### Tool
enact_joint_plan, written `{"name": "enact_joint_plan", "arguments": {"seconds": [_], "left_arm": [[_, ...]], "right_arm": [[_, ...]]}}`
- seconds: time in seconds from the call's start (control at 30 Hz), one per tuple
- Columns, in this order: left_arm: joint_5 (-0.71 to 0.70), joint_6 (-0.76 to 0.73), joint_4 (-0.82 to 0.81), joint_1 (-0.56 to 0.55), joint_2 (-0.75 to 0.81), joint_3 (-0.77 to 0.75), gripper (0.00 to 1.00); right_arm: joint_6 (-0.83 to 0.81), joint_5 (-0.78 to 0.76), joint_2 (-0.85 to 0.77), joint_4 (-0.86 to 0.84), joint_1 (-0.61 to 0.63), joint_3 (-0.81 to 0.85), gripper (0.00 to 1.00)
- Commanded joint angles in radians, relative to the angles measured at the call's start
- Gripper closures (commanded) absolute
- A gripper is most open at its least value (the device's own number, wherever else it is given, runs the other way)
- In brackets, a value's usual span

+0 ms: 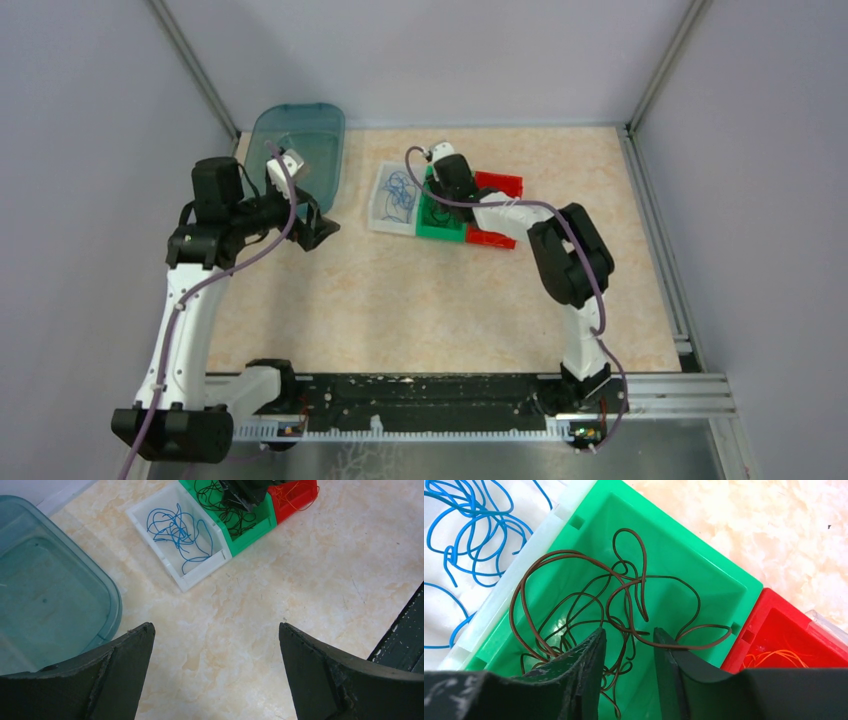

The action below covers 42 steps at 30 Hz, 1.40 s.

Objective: Untangle the cables

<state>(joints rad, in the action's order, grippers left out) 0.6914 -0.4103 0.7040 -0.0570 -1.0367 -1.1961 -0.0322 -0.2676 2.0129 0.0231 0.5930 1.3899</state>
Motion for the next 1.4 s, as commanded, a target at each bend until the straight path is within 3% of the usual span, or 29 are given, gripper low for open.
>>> {"name": "enact_joint_plan", "arguments": {"seconds": [0.0,0.13,0.2,0.23,0.3,0.33,0.5,0.67,0.83,1.03,1.2,1.37], "left_arm": [[-0.012,0.019,-0.022,0.001,-0.019,-0.044,0.00],[-0.019,0.021,-0.029,0.003,-0.038,-0.074,0.00],[-0.024,0.023,-0.039,0.003,-0.043,-0.078,0.00],[-0.026,0.022,-0.048,0.003,-0.046,-0.077,0.00],[-0.033,0.027,-0.074,0.004,-0.053,-0.065,0.00],[-0.041,0.034,-0.093,0.006,-0.057,-0.055,0.00],[-0.056,0.082,-0.295,0.036,-0.093,0.067,0.00],[-0.064,0.139,-0.595,0.098,-0.139,0.298,0.00],[-0.109,0.185,-0.903,0.100,-0.195,0.542,0.00],[-0.157,0.235,-1.222,0.101,-0.295,0.719,0.00],[-0.169,0.275,-1.446,0.101,-0.363,0.817,0.00],[-0.234,0.256,-1.709,0.101,-0.371,0.921,0.00]], "right_arm": [[0.008,-0.026,-0.119,0.029,0.004,0.086,0.57],[0.002,-0.044,-0.193,0.073,0.004,0.108,0.51],[-0.004,-0.063,-0.236,0.087,0.004,0.096,0.43],[-0.006,-0.074,-0.258,0.089,0.004,0.086,0.33],[-0.006,-0.085,-0.316,0.092,0.004,0.055,0.03],[-0.005,-0.090,-0.345,0.087,0.004,0.036,0.01],[0.096,-0.087,-0.583,-0.003,-0.036,-0.148,0.01],[0.241,-0.073,-0.857,-0.156,-0.237,-0.459,0.01],[0.235,-0.297,-1.010,-0.380,-0.382,-0.776,0.01],[0.203,-0.434,-1.007,-0.561,-0.448,-1.046,0.01],[0.179,-0.387,-0.896,-0.827,-0.485,-1.196,0.01],[0.163,-0.366,-0.784,-1.051,-0.490,-1.233,0.04]]}}
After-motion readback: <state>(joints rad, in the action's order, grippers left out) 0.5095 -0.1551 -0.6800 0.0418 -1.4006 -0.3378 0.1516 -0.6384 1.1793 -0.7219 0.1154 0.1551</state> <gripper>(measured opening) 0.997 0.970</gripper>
